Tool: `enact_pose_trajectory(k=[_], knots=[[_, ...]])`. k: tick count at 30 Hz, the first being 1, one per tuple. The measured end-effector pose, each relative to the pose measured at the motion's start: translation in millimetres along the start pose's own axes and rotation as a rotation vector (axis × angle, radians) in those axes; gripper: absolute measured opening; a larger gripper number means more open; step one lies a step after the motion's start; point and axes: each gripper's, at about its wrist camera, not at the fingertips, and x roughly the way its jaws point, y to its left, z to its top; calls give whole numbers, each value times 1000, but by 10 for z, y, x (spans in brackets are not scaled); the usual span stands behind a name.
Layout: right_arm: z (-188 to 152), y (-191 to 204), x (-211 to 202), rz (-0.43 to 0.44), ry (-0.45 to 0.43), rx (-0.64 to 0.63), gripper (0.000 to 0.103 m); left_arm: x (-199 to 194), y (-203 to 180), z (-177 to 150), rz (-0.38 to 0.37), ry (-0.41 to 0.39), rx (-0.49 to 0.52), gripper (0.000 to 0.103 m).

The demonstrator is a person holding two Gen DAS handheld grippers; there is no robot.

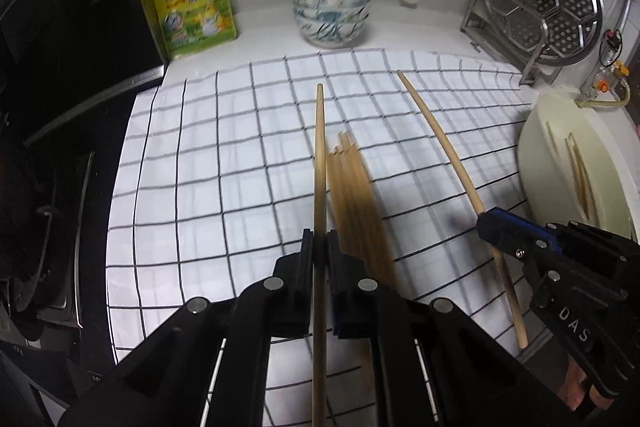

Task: Organize utensils
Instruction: 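Close the left tool on one chopstick while the right tool grasps another, then carry both held chopsticks with both tools over the cream basin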

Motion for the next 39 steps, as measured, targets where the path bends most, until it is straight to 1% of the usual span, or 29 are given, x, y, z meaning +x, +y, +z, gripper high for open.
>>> enact_pose_trajectory(k=[3,5,9,15,19,24,27,31,39], knots=[[62,-95,-235,-6,-41,3,6,-153,-242,109,-22,-30,34,7],[92,-256,-428,-21,-69,19,6,-217,-424,176,-39,-46,57,7],[92,-744,-777,-74,-111,83,6,-296,-923,319,-92,-73,108,7],[-41,-1513,-1208,-168,-156,182,6,-311,-1795,479,-193,-91,194,7],[-154,-1944,-1346,-205,-161,239,6,-227,-2305,546,-251,-75,236,7],[-324,-2338,-1365,-219,-142,291,6,-72,-2804,522,-261,-52,291,7],[-411,-2527,-1327,-215,-125,314,6,34,-2991,510,-258,-39,312,7],[-470,-2678,-1266,-208,-102,329,6,202,-3180,495,-240,-22,340,7],[-521,-2806,-1080,-198,-49,323,6,462,-3241,407,-202,34,352,7]])
